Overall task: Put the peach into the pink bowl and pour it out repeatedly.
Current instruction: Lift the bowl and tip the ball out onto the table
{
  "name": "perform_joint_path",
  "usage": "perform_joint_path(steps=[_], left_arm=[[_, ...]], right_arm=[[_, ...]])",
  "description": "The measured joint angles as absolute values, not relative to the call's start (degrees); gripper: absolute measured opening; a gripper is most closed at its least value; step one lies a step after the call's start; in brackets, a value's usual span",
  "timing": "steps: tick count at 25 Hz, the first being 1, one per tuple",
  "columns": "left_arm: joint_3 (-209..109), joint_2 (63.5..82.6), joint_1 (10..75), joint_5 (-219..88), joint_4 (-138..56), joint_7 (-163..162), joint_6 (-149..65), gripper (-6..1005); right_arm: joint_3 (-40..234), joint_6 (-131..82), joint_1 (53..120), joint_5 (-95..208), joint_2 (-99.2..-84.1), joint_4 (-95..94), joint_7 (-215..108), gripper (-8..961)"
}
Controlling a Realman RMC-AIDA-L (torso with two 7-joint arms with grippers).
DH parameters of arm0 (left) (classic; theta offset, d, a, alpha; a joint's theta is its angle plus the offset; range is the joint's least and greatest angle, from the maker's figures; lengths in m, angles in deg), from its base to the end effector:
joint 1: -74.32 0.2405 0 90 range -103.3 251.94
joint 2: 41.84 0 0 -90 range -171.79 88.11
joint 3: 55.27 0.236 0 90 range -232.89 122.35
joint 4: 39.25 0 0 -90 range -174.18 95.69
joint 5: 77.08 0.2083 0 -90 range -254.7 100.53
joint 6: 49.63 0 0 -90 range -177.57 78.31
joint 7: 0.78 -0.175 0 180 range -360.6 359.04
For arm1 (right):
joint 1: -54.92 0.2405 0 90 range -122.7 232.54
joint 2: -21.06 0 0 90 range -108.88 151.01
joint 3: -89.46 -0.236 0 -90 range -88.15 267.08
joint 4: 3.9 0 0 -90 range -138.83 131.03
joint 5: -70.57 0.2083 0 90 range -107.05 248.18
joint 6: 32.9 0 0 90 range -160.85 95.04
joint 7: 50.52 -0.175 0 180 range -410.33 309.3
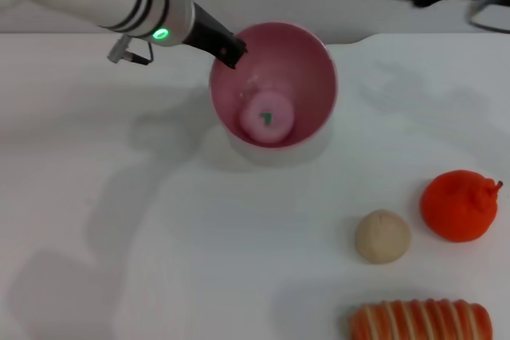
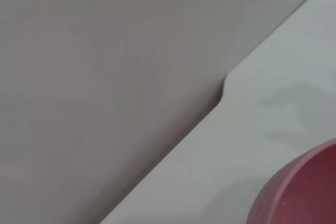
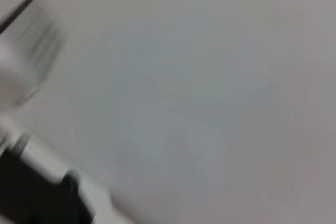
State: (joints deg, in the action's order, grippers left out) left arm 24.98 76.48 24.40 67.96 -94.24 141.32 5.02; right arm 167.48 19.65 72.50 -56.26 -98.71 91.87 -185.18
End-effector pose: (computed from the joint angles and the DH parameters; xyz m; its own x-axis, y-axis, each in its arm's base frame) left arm -0.1226 0.4525 -0.0443 0.8948 0.4448 0.0379 0.3804 -0.7152 -0.5863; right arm 0.1158 0.3908 0.0614 0.8635 -0.2293 -0.4492 -0.4895 -0.5958 -0.6368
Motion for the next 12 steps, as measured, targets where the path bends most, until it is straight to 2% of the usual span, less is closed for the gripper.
perform_joint_path(steps=[5,9,12], left_arm=[[29.0,76.67,24.1,67.5,-94.4,141.3,2.1,42],[30.7,76.76,24.0,67.2,-94.5,141.3,0.0,42],[32.2,76.84,24.0,66.8,-94.5,141.3,-1.0,42]], right_arm=[[158.3,22.5,63.8,-13.0,-97.68,78.2,-151.8,550],[150.6,36.3,62.6,14.7,-97.62,61.3,-128.1,549],[144.0,47.6,63.5,23.5,-97.59,50.7,-116.9,549]])
